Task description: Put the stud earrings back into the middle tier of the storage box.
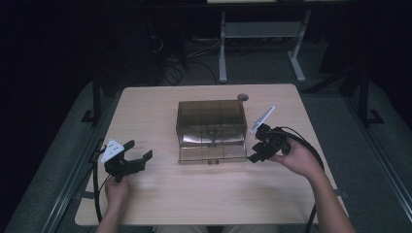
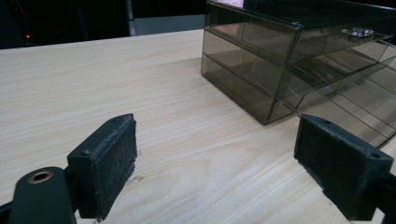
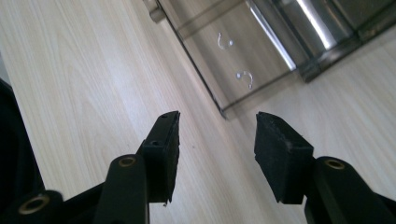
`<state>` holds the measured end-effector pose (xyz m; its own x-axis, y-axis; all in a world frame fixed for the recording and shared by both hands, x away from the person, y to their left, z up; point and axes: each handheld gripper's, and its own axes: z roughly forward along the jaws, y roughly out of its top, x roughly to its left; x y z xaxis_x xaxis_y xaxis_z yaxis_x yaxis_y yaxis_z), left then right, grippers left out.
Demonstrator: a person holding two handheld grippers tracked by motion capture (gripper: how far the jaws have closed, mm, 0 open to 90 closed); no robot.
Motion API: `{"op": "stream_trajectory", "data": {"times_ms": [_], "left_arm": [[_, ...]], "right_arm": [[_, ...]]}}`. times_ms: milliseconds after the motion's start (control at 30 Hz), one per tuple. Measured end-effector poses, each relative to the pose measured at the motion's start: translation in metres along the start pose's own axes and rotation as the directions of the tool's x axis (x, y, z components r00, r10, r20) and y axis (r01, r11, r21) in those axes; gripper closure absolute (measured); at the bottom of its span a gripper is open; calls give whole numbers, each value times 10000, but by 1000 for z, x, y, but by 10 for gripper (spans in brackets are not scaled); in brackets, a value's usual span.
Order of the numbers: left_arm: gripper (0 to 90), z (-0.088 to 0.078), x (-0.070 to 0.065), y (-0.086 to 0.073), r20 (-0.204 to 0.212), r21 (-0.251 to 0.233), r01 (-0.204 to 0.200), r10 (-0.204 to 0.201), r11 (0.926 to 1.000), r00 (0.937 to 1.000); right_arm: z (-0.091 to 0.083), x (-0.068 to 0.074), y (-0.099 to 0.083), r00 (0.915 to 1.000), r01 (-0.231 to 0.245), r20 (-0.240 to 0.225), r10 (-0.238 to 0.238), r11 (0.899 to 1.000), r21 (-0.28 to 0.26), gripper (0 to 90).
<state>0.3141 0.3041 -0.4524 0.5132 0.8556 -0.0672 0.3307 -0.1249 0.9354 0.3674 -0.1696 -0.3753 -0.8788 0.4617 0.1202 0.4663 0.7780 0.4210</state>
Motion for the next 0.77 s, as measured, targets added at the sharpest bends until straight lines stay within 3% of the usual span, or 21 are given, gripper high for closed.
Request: {"op": "stream_trajectory", "data": {"times_ms": [767], "left_arm": [[128, 1, 0, 0, -73, 32, -55, 55, 10000, 10000]], "right_arm": [[3, 10, -61, 9978, -638, 197, 641, 9978, -152, 473]]}}
